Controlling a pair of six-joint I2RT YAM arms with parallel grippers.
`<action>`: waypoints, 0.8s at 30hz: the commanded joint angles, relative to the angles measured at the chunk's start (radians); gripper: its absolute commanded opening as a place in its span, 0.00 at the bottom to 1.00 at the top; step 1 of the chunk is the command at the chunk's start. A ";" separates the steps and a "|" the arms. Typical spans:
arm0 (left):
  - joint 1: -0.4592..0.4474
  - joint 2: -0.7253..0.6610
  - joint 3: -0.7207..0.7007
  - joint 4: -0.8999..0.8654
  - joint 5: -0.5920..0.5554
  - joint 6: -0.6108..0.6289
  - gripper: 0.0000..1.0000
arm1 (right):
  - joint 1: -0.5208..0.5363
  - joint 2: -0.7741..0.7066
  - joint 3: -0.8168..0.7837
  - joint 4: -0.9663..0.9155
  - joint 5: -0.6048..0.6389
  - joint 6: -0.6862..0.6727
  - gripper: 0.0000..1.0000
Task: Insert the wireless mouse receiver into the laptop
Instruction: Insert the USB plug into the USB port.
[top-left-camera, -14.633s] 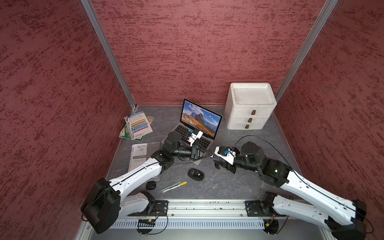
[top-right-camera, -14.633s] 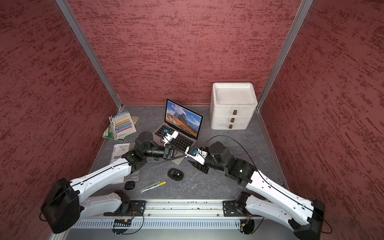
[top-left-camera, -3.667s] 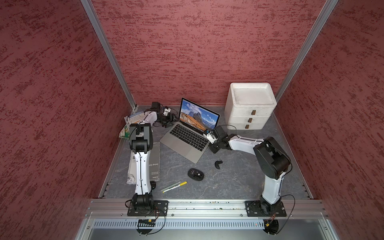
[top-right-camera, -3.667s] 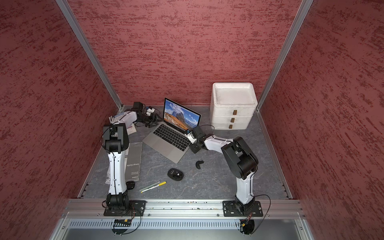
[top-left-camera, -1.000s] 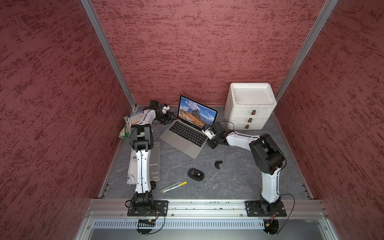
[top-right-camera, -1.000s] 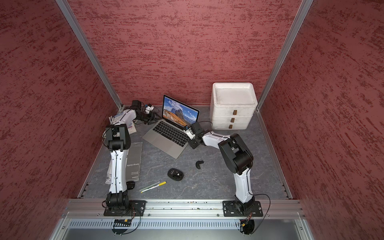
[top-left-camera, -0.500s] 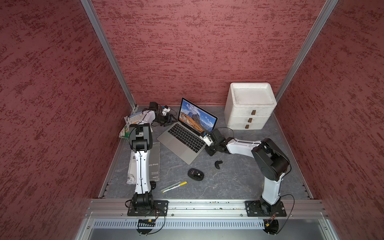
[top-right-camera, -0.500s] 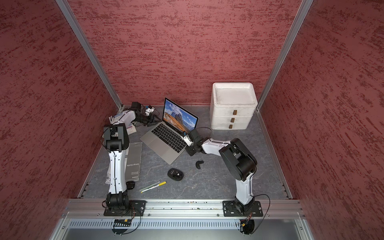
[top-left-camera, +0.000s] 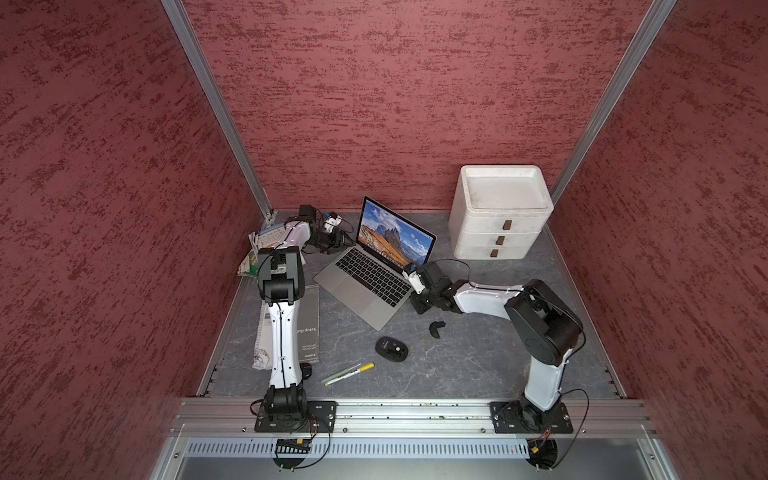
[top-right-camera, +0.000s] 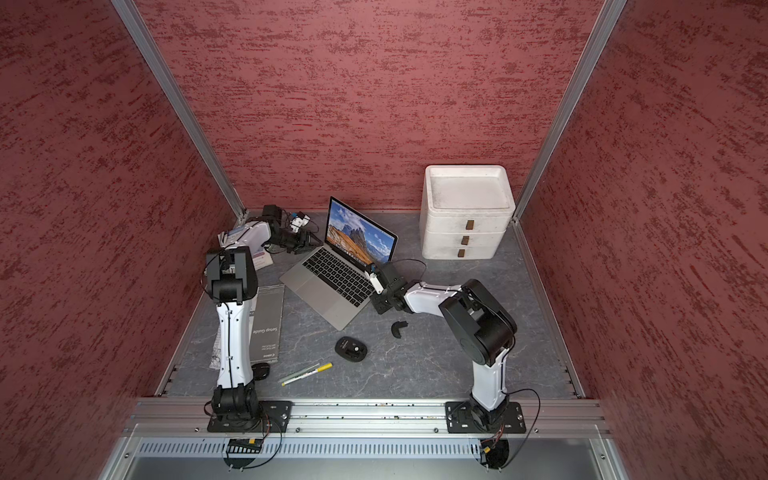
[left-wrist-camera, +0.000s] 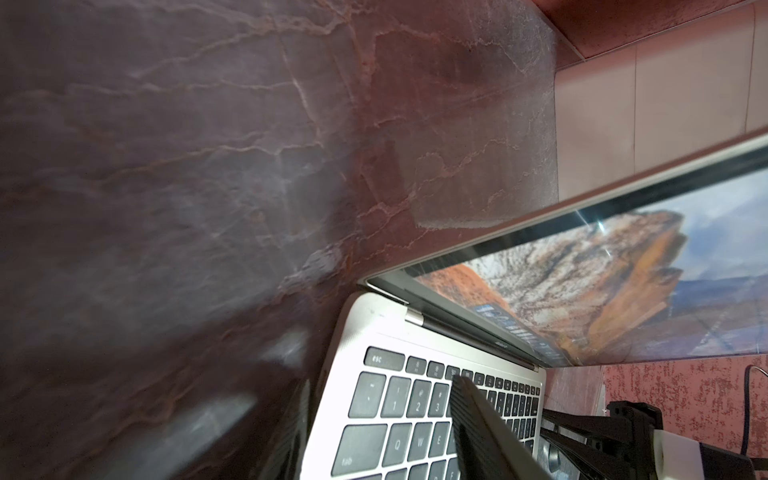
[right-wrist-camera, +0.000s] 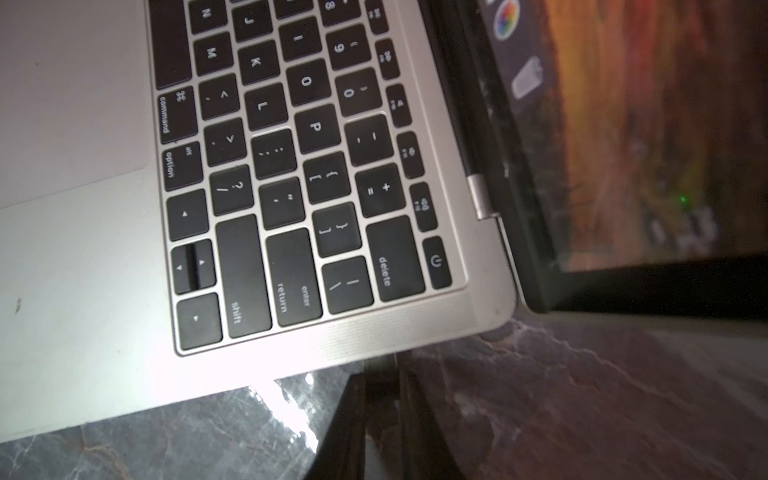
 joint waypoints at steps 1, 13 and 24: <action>-0.034 0.007 -0.007 -0.201 0.102 0.017 0.59 | 0.004 0.047 0.060 0.103 -0.002 -0.008 0.00; -0.012 0.002 -0.011 -0.171 0.091 -0.016 0.59 | -0.003 0.027 -0.095 0.301 0.030 -0.004 0.00; -0.009 0.001 -0.011 -0.162 0.088 -0.021 0.59 | -0.008 0.020 -0.165 0.361 0.062 -0.022 0.00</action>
